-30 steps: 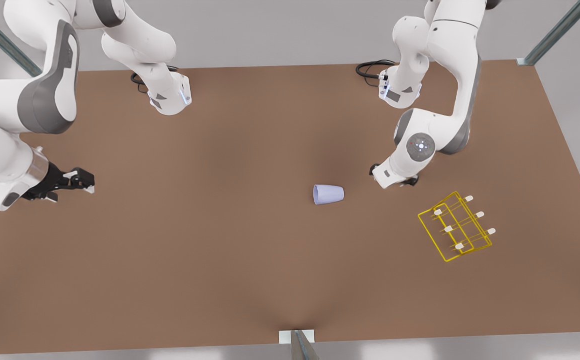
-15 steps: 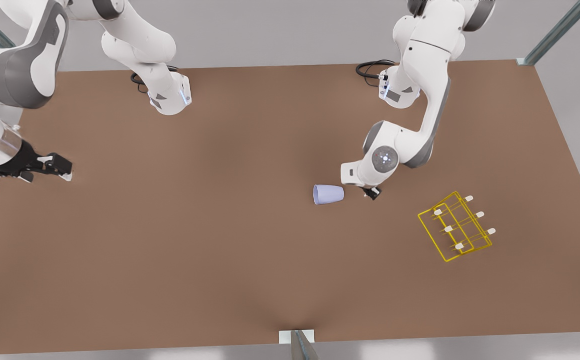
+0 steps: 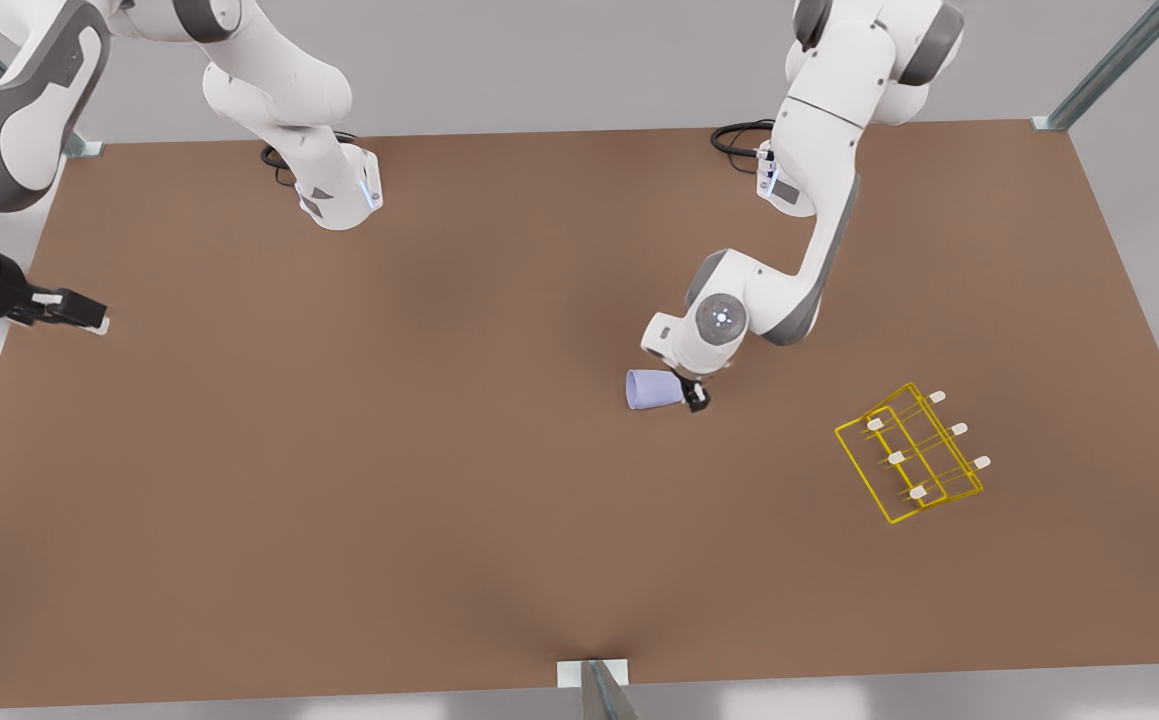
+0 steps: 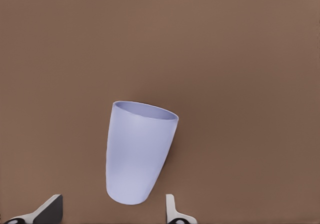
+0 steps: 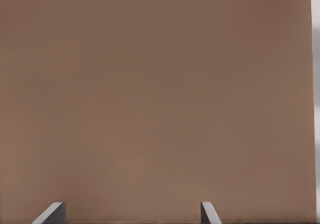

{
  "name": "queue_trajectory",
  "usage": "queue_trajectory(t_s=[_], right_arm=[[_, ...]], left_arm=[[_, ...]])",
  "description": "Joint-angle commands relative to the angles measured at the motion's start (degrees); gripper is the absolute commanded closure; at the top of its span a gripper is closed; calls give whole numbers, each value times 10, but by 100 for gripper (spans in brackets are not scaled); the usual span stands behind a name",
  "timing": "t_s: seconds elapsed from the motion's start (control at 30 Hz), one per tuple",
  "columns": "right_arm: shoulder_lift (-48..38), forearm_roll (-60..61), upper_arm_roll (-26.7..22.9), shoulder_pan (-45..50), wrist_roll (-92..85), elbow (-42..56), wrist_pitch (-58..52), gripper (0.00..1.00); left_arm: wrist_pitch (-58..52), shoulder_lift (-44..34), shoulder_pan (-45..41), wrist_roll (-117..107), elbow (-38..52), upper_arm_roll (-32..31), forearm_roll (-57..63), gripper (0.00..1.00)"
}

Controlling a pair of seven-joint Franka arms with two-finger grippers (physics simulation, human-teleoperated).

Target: Place the cup on the cup holder

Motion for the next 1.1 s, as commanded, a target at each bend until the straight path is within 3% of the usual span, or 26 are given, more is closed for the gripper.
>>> queue_trajectory(t_s=[0.0, 0.3, 1.07], right_arm=[[0, -1, 0, 7, 28, 1, -22, 0], [3, 15, -30, 3, 28, 12, -6, 0], [29, 30, -10, 10, 89, 25, 23, 0]], left_arm=[[27, 3, -1, 199, 0, 0, 3, 0], [41, 25, -1, 223, -2, 5, 2, 0], [73, 90, -21, 205, 20, 0, -8, 0]])
